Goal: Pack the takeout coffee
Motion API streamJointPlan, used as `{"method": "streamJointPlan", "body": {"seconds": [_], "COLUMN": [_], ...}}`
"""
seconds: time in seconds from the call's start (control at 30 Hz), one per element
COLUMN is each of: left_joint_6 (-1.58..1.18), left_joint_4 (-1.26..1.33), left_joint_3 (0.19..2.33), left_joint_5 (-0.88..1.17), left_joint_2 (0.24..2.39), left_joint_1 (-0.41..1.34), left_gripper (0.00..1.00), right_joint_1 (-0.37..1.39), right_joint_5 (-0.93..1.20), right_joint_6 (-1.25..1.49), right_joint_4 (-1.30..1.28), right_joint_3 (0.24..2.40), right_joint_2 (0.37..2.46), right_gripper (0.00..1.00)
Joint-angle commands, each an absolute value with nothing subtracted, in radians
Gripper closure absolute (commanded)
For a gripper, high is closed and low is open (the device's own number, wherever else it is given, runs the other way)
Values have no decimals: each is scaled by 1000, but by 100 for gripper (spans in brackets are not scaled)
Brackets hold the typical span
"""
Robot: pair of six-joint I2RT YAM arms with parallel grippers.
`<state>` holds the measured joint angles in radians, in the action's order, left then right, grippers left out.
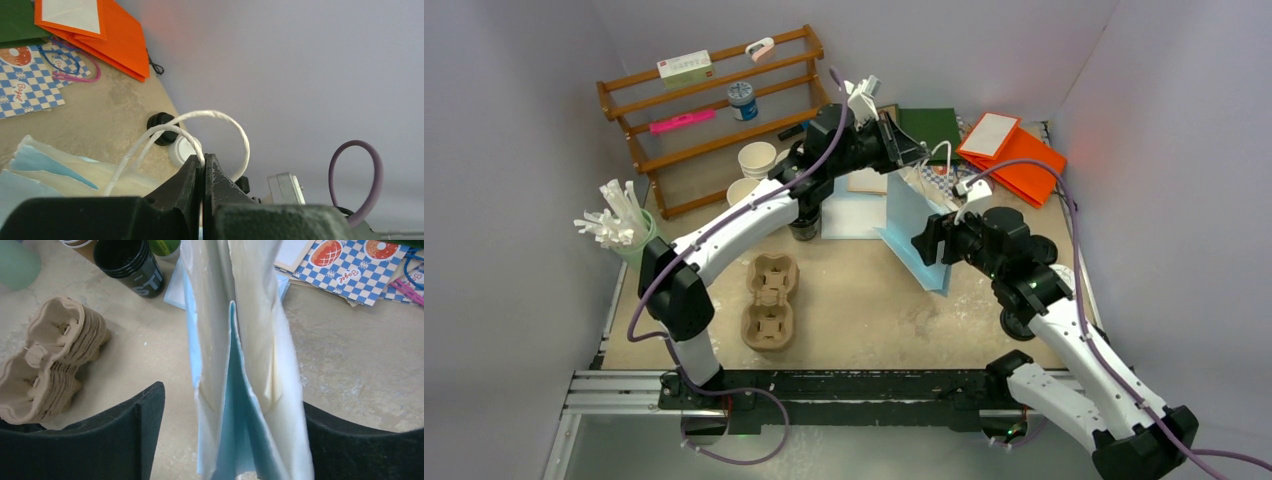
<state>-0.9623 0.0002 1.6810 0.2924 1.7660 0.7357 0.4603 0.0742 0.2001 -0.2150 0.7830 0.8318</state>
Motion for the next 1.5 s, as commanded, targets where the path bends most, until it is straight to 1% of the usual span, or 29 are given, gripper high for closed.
{"method": "streamJointPlan", "body": {"seconds": [0.0,0.07,0.13,0.27,0.33,0.4,0.57,0.67,0.7,0.77,0.87,0.9,1.0,1.07,1.23,1.33,1.43,1.47], "left_joint_6": [-891,-888,-900,-917,-921,-926,-933,-933,-935,-934,-934,-932,-905,-868,-786,-771,-751,-749], "left_joint_4": [-29,-37,-19,21,19,16,8,8,6,6,2,-27,-98,-164,-291,-366,-369,-358], "left_joint_3": [1705,1688,1665,1648,1649,1649,1648,1645,1644,1646,1650,1652,1647,1634,1551,1506,1464,1449], "left_joint_5": [338,360,382,409,423,436,457,463,465,469,479,482,481,459,377,321,322,336], "left_joint_2": [1714,1703,1696,1695,1698,1697,1692,1684,1682,1677,1666,1659,1617,1574,1437,1380,1350,1348], "left_joint_1": [702,700,698,697,695,693,689,684,682,675,660,655,635,618,559,520,513,512], "left_gripper": [100,100,100,100,100,100,100,100,100,100,100,100,100,100,100,100,100,100], "right_joint_1": [467,466,468,468,467,467,466,467,467,467,467,467,467,465,465,465,465,465], "right_joint_5": [82,62,48,-58,-89,-109,-138,-144,-143,-142,-165,-206,-442,-536,-654,-724,-702,-656], "right_joint_6": [229,264,320,381,397,407,389,381,379,378,363,349,351,338,334,397,436,435], "right_joint_4": [-240,-277,-334,-378,-387,-397,-447,-436,-432,-434,-457,-487,-598,-620,-634,-693,-705,-700], "right_joint_3": [891,945,994,1070,1108,1142,1224,1233,1235,1243,1282,1309,1390,1401,1368,1369,1362,1360], "right_joint_2": [842,847,856,880,902,935,1032,1038,1039,1045,1063,1075,1115,1120,1117,1142,1152,1152], "right_gripper": [21,18,18,14,15,20,37,53,62,72,92,99,100,100,100,99,94,89]}}
